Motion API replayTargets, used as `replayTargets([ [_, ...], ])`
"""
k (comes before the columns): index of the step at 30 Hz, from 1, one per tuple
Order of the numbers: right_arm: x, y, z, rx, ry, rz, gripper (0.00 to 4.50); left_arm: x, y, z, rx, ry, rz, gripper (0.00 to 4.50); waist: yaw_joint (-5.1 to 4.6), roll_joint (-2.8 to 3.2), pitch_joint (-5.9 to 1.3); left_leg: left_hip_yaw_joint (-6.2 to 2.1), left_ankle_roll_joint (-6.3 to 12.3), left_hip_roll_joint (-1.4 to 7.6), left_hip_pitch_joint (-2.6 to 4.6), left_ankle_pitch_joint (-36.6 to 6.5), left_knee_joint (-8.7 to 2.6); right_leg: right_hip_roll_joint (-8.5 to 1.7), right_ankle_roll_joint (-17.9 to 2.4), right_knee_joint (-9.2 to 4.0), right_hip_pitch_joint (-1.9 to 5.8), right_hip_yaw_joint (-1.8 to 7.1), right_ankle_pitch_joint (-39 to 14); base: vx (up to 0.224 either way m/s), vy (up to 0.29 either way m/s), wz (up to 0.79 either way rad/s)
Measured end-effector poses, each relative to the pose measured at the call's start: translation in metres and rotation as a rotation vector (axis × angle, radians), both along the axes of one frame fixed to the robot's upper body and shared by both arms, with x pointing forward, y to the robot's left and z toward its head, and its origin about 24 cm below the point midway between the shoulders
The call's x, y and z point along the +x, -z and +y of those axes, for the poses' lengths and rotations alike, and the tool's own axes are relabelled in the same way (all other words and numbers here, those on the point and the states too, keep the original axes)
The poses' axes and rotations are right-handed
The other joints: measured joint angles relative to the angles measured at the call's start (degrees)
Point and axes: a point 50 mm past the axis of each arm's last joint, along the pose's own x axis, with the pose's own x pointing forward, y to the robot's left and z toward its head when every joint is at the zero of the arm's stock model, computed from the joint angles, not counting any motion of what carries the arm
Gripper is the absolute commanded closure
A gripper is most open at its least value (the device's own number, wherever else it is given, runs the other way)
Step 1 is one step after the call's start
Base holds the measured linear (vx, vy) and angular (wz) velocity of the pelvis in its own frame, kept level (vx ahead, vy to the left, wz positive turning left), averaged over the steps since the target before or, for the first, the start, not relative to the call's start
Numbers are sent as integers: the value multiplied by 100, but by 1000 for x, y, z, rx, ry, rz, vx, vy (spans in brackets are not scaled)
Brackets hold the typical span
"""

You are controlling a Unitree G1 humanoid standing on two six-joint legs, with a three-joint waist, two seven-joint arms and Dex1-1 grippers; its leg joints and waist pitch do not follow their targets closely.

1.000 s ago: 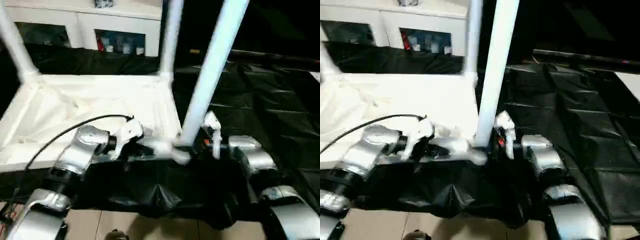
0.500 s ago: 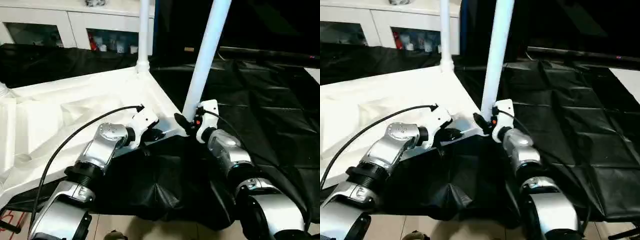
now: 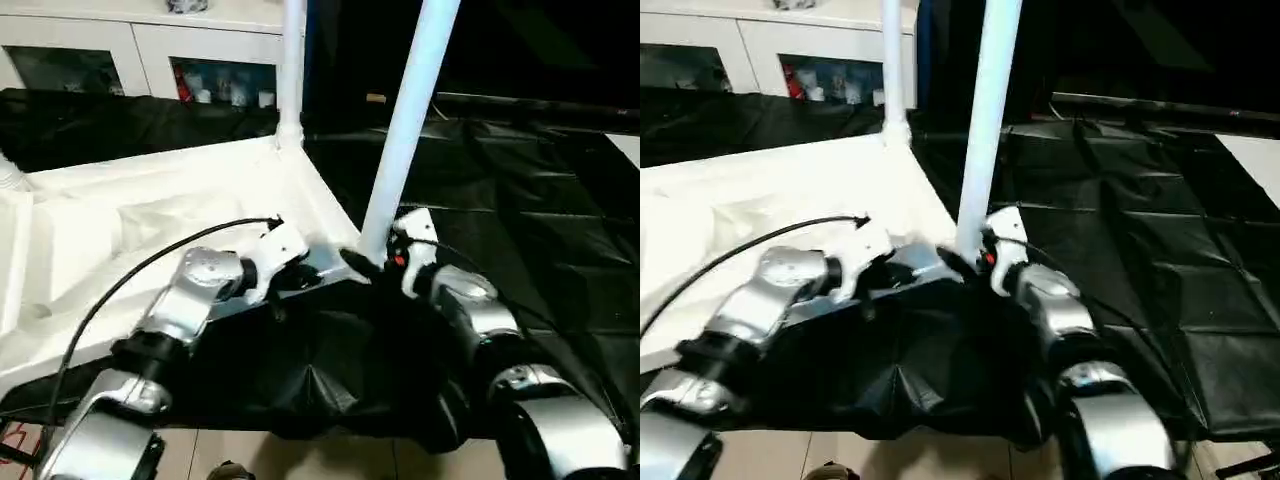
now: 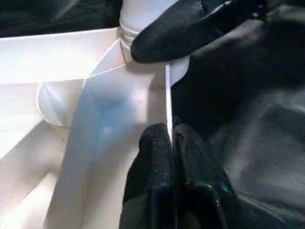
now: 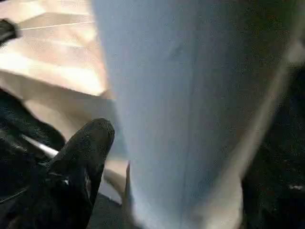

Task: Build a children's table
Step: Rotate leg to tighten

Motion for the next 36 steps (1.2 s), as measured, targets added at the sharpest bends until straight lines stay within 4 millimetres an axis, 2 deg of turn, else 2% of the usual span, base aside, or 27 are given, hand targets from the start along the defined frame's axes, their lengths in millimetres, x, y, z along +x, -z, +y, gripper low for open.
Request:
replayTargets([
  [11,-15,-1,-9,-11,-287,18,64,-14,-1,15,-12,106,55,450,38,4,1,1,0,1,1,0,2,0,-1,3,2,0,1,0,0,0],
  [19,-16,-3,-9,7,-317,23,128,-16,-2,19,-14,124,67,450,47,4,1,0,0,1,1,0,2,0,-1,4,1,0,1,0,0,0],
  [22,-16,-2,-8,15,-293,28,142,-16,-2,19,-14,120,66,450,47,4,1,0,0,1,1,0,3,0,-1,4,2,0,1,0,0,0],
  [24,-17,0,-8,25,-278,30,168,-16,-1,19,-14,114,67,450,44,5,0,1,0,1,2,0,2,0,-2,4,2,1,1,0,0,0],
  [28,-18,4,-5,41,-224,29,177,-16,1,19,-12,92,62,450,28,4,0,0,0,0,6,0,3,0,-2,6,3,2,2,0,0,0],
  [36,-12,9,13,110,92,-8,178,-10,2,14,-33,-51,42,450,-82,1,-2,-2,-1,-1,11,0,-3,0,-2,9,3,4,2,0,0,0],
])
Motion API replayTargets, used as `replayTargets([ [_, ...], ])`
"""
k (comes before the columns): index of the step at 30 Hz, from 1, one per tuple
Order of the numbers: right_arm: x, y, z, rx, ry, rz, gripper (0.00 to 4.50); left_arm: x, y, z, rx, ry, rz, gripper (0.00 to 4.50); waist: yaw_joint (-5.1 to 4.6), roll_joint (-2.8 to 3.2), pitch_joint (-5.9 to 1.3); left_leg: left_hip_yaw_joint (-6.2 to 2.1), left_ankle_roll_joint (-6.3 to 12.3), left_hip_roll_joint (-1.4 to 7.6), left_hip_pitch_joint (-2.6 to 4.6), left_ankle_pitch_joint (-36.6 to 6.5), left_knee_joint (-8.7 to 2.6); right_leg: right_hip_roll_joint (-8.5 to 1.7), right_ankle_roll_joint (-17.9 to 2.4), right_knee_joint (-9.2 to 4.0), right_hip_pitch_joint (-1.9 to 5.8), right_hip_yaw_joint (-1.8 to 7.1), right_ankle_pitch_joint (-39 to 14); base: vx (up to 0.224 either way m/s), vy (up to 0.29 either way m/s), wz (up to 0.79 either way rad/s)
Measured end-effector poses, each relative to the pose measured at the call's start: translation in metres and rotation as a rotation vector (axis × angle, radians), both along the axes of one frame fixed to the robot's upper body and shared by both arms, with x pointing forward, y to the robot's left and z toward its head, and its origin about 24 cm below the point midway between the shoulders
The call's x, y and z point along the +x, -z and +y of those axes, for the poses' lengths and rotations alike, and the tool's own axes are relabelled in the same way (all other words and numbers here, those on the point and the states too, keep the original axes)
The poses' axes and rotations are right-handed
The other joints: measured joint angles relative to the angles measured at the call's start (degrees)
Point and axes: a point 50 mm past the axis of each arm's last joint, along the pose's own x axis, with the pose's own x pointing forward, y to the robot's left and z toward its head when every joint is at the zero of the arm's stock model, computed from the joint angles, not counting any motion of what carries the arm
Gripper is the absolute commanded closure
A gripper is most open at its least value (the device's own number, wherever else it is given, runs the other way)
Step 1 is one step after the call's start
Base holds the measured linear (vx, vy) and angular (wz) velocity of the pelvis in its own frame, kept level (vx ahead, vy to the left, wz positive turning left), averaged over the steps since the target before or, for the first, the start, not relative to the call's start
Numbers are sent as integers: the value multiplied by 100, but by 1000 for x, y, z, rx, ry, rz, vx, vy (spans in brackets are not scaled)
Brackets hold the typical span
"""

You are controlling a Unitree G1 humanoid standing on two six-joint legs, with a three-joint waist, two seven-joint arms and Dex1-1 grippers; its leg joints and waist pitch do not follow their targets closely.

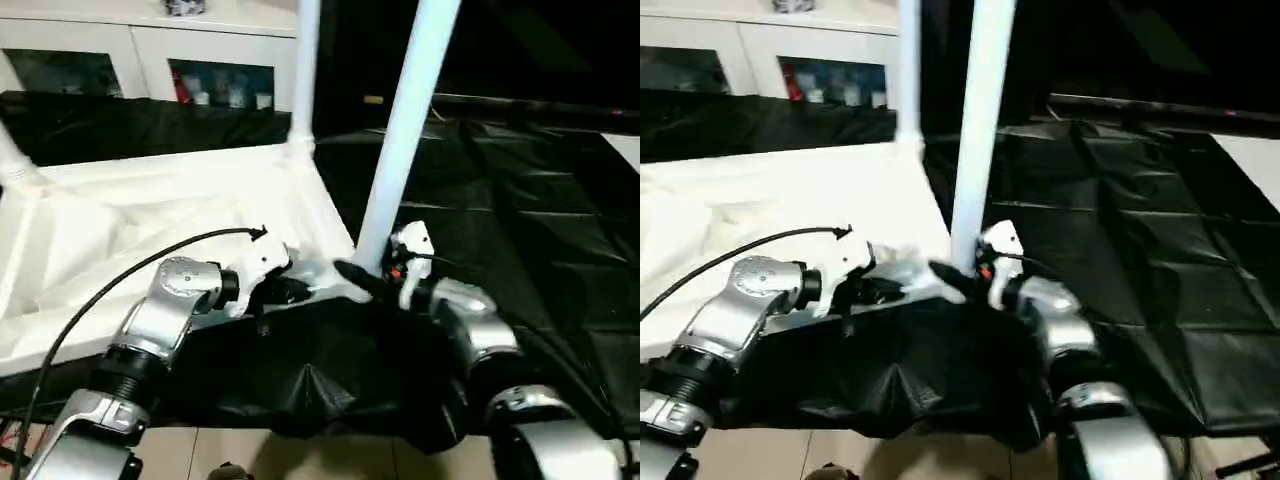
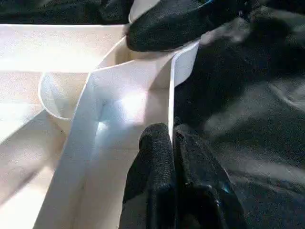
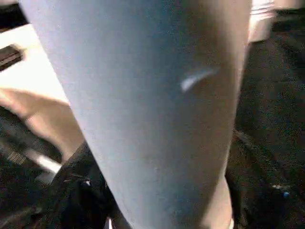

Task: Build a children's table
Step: Rotate leg to tighten

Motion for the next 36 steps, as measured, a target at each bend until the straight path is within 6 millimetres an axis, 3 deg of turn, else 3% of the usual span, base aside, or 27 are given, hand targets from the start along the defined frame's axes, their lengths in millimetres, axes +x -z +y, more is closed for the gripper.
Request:
replayTargets([
  [8,1,2,10,31,321,0,178,3,1,-21,-15,-98,-35,450,-10,-1,-1,6,1,-5,-6,0,-3,-2,11,-23,3,7,-7,0,0,0],
  [10,0,2,8,32,332,-7,122,1,1,-25,-27,-105,-35,450,-12,-3,-1,8,2,-6,-11,-1,-4,-2,14,-29,3,7,-8,0,0,0],
  [13,-4,2,8,62,331,-7,106,1,1,-26,-30,-138,-54,450,-35,-6,-1,9,5,-5,-13,-2,-5,-1,19,-32,0,7,-11,0,0,0],
  [16,-4,-1,8,76,289,-4,80,1,-1,-23,-39,-168,-68,450,-128,-12,1,9,8,-2,-13,-4,-6,3,20,-31,-3,9,-12,0,0,0],
  [18,-4,-3,5,61,232,-8,65,-1,-2,-20,-46,-165,-76,450,-149,-49,11,8,8,0,-15,-4,-11,6,26,-31,-6,6,-16,0,0,0],
  [22,-4,-6,-3,16,79,-7,65,-7,-4,-11,-62,-143,-70,450,-203,-88,12,10,17,0,-23,-10,-10,15,25,-43,-10,7,-16,0,0,0],
  [27,-7,-8,-9,-30,-87,-5,65,-14,-7,2,-64,-72,-42,450,-178,-157,23,9,16,8,-28,-9,-4,33,20,-39,-16,7,-16,0,0,0],
  [32,-11,-10,-12,-51,-234,13,65,-21,-9,10,-50,26,-5,450,-130,-161,23,7,16,7,-28,-9,11,33,15,-30,-13,10,-13,0,0,0],
  [36,-15,-11,-15,-76,-359,23,65,-25,-10,14,-19,106,10,450,-21,-164,21,6,16,8,-22,-9,15,32,13,-25,-6,10,-11,0,0,0],
])
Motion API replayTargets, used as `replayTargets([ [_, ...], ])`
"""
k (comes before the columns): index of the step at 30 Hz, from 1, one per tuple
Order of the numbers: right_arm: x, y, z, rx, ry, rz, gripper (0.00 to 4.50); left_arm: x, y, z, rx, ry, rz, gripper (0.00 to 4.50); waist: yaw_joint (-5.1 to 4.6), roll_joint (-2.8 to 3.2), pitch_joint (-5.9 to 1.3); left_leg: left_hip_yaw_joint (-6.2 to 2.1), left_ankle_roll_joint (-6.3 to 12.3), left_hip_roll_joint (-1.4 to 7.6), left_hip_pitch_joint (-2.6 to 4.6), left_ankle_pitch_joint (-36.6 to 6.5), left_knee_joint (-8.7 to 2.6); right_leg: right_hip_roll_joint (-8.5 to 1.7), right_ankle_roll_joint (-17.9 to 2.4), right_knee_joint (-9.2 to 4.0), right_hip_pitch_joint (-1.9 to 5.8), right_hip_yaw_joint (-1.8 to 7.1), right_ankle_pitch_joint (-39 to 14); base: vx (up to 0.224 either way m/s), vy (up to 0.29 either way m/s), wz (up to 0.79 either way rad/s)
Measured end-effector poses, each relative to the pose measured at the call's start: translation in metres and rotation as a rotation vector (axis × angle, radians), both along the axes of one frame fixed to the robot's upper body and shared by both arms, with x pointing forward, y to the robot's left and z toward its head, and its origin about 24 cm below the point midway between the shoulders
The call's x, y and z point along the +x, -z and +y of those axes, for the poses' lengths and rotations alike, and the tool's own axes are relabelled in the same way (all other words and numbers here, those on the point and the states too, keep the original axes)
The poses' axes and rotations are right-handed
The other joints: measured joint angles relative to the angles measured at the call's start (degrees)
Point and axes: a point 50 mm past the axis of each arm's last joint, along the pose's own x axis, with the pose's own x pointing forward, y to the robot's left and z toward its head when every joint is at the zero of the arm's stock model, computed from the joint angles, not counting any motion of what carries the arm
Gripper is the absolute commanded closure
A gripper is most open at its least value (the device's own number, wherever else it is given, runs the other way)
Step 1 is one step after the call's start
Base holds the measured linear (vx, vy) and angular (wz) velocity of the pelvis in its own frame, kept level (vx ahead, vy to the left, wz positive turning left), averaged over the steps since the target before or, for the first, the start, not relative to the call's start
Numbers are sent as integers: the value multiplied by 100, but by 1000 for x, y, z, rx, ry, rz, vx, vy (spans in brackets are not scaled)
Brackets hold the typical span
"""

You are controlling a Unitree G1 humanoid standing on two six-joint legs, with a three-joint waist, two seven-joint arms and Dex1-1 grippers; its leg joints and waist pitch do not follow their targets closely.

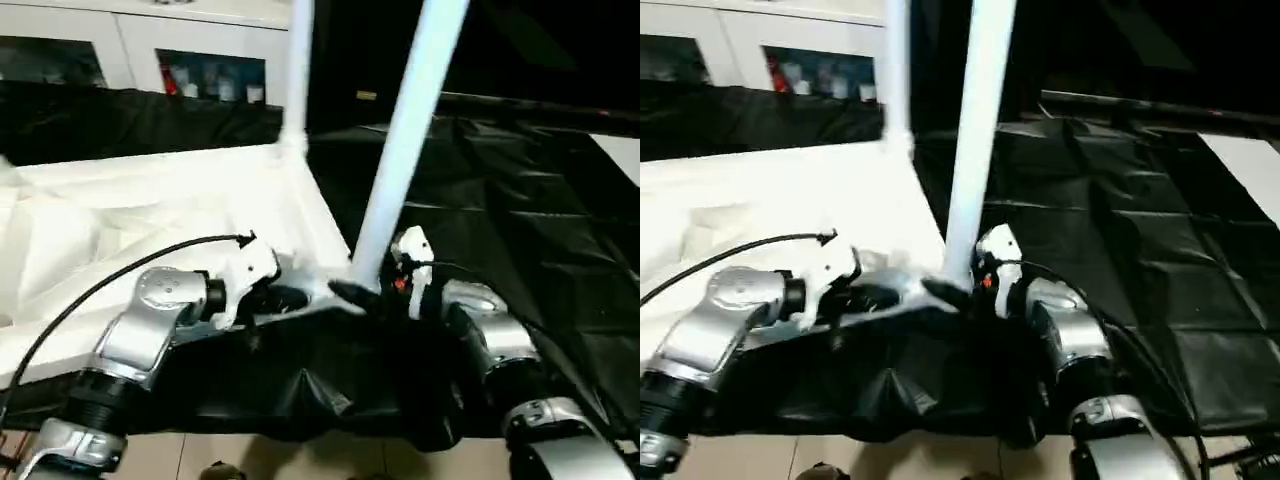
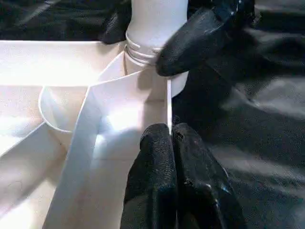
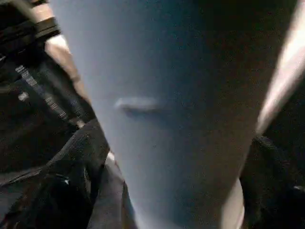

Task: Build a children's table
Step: Rotate leg to tighten

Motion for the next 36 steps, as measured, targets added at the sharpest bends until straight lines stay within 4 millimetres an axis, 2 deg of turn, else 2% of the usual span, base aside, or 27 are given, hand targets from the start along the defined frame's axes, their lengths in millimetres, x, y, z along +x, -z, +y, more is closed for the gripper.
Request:
replayTargets([
  [7,0,0,0,-10,-22,-1,65,5,-5,-1,54,48,-31,450,37,4,2,-3,-3,-1,10,1,2,0,-13,19,4,1,9,0,0,0],
  [8,0,-1,0,-10,-21,-3,61,6,-5,-1,54,47,-29,409,39,5,2,-4,-3,-1,11,1,2,-1,-15,20,4,1,10,0,0,0],
  [15,-2,0,9,9,-44,-10,61,8,-18,-7,32,75,-82,357,2,17,3,-10,-5,-1,22,1,2,2,-21,29,6,1,13,0,0,0],
  [24,-1,0,9,11,-34,-18,61,5,-12,1,85,118,-28,357,4,30,10,-12,-5,-1,22,1,2,5,-22,30,7,1,14,0,0,0],
  [36,-2,-1,9,16,-33,-24,61,8,0,7,137,86,-20,357,5,42,11,-15,-5,-2,26,1,5,5,-27,32,11,0,17,0,0,0],
])
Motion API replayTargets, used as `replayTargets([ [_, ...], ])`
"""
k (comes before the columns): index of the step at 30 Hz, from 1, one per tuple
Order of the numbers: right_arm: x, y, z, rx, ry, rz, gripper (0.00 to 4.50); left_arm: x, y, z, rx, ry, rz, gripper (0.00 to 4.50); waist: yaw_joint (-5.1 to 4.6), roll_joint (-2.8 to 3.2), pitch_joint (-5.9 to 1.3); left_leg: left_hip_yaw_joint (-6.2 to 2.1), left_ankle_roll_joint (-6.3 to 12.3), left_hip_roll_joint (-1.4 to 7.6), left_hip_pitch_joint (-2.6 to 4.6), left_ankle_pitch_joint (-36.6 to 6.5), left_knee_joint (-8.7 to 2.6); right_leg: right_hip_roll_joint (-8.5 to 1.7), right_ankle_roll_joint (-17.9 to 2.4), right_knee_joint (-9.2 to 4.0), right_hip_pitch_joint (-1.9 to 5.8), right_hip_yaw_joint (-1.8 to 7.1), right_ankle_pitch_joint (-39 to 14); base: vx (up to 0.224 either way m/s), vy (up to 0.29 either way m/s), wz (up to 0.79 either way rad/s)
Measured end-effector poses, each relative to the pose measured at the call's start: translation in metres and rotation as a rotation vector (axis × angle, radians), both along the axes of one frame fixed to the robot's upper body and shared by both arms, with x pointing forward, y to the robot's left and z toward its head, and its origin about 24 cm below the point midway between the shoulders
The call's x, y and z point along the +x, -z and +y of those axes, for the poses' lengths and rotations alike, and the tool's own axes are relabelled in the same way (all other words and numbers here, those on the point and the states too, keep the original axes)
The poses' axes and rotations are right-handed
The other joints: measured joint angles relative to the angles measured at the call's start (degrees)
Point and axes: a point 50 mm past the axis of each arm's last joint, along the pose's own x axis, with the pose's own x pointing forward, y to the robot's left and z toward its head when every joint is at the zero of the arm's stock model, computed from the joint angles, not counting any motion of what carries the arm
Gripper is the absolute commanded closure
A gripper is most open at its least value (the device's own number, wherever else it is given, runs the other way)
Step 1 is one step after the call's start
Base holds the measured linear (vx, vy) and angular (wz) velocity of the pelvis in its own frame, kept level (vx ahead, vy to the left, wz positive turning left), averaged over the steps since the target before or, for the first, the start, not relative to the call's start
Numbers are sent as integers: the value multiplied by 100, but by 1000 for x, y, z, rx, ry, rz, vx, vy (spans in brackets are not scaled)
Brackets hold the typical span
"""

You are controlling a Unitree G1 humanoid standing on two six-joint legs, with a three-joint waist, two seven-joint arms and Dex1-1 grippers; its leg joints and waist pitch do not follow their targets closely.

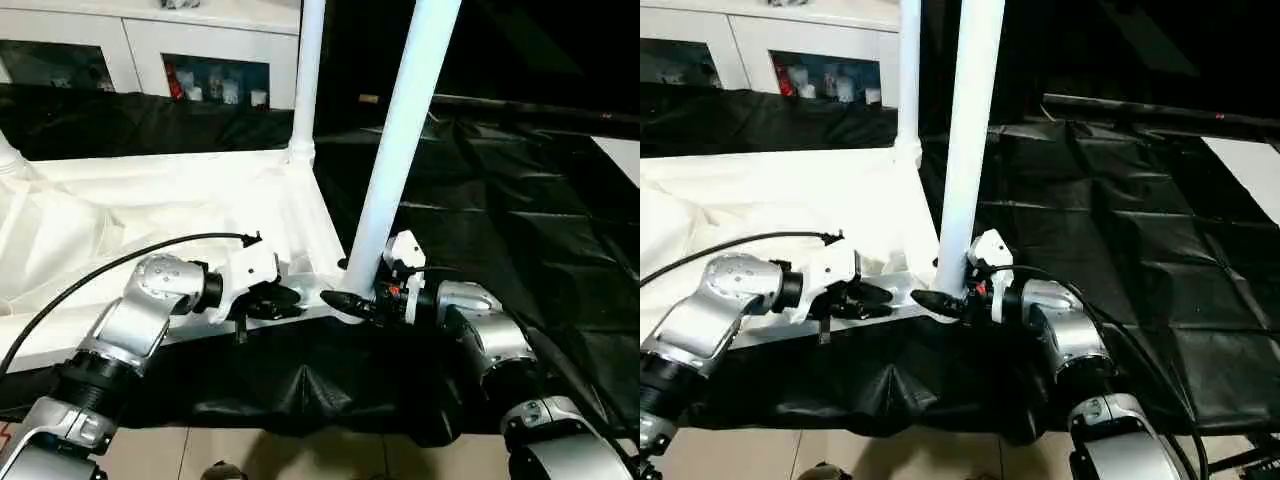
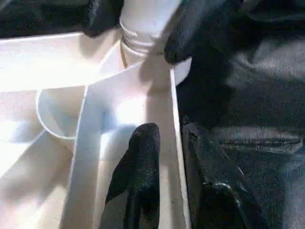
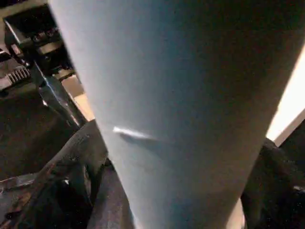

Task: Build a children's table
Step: Rotate leg to tighten

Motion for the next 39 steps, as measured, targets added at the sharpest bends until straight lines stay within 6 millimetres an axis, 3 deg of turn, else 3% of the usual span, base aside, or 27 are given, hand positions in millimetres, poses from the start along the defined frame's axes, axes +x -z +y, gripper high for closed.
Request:
replayTargets([
  [9,-3,3,0,2,11,-3,61,-1,1,3,32,28,6,374,-2,34,-9,-3,0,0,3,0,0,2,0,0,2,1,0,0,0,0],
  [11,-3,2,0,3,11,-8,61,-1,2,4,33,30,10,408,-4,45,-15,-2,0,0,4,0,0,2,-1,0,2,1,0,0,0,0],
  [17,-4,4,0,1,5,-9,61,-2,3,5,15,28,36,449,2,70,-23,-3,0,0,3,0,0,3,-1,2,2,0,0,0,0,0],
  [35,-6,8,9,-20,19,-18,61,-2,5,13,5,2,69,449,8,99,-26,-7,0,0,11,0,1,3,-17,6,6,-1,15,0,0,0],
  [39,-1,7,9,-31,38,-11,79,-2,5,14,5,-2,68,449,2,94,-28,-7,0,-1,11,0,1,3,-17,6,6,-1,16,0,0,0],
])
